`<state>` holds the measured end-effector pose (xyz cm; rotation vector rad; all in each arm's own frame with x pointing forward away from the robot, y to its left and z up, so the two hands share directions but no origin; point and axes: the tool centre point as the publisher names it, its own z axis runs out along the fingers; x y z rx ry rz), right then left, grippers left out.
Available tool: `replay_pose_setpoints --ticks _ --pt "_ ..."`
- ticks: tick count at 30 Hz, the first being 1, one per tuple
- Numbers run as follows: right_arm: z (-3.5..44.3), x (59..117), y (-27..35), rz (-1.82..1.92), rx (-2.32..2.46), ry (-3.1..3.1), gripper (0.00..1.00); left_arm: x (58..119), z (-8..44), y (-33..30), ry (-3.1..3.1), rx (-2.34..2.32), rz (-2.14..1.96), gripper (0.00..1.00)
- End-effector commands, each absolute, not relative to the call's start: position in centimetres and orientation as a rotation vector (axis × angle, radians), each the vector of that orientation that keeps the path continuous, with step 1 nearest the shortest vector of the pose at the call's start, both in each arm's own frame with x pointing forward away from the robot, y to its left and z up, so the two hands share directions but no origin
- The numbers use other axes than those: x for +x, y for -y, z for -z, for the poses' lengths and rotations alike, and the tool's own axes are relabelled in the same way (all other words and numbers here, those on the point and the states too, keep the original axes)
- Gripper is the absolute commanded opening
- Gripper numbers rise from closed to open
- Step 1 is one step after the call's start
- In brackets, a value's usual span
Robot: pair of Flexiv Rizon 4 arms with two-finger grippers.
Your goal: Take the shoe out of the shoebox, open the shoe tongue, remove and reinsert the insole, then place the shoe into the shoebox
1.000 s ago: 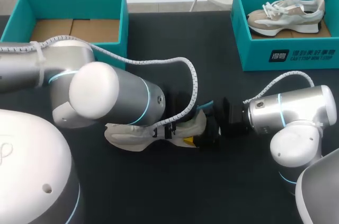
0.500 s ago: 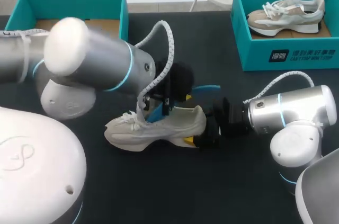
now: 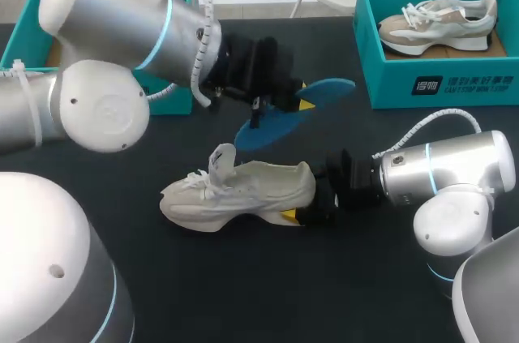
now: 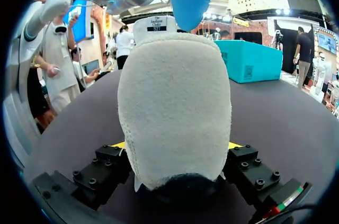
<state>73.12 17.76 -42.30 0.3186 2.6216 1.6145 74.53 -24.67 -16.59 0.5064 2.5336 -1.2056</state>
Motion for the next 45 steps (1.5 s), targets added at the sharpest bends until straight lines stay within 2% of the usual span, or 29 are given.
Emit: replay_pose_setpoints --ticks 1,5,23,30,31,35,36,45 --pt "42.8 72.8 -17.6 -1.607 0.324 -2.625 0.0 74.5 14.6 23.9 -2.439 0.667 1.486 0.0" --pt "42.8 72.8 -17.6 -1.607 0.324 -2.625 0.0 74.1 12.4 24.4 -2.403 0.778 1.458 0.0" --pt "42.8 72.8 -17.6 -1.607 0.324 -2.625 0.0 74.0 12.6 23.7 -2.419 0.725 1.471 0.0" --pt "42.8 72.8 -17.6 -1.607 0.324 -2.625 0.0 71.8 8.3 23.3 -2.34 0.436 1.81 0.0" --pt "42.8 72.8 -17.6 -1.607 0.324 -2.625 0.0 71.5 7.9 23.3 -2.39 0.419 1.754 0.0" --pt "42.8 72.8 -17.6 -1.607 0.324 -2.625 0.0 70.4 5.5 23.2 -2.344 0.271 2.031 0.0" --pt "42.8 72.8 -17.6 -1.607 0.324 -2.625 0.0 70.3 5.1 23.0 -2.374 0.259 1.963 0.0" --pt "42.8 72.8 -17.6 -1.607 0.324 -2.625 0.0 68.8 2.8 21.9 -2.415 -0.079 2.366 0.0"
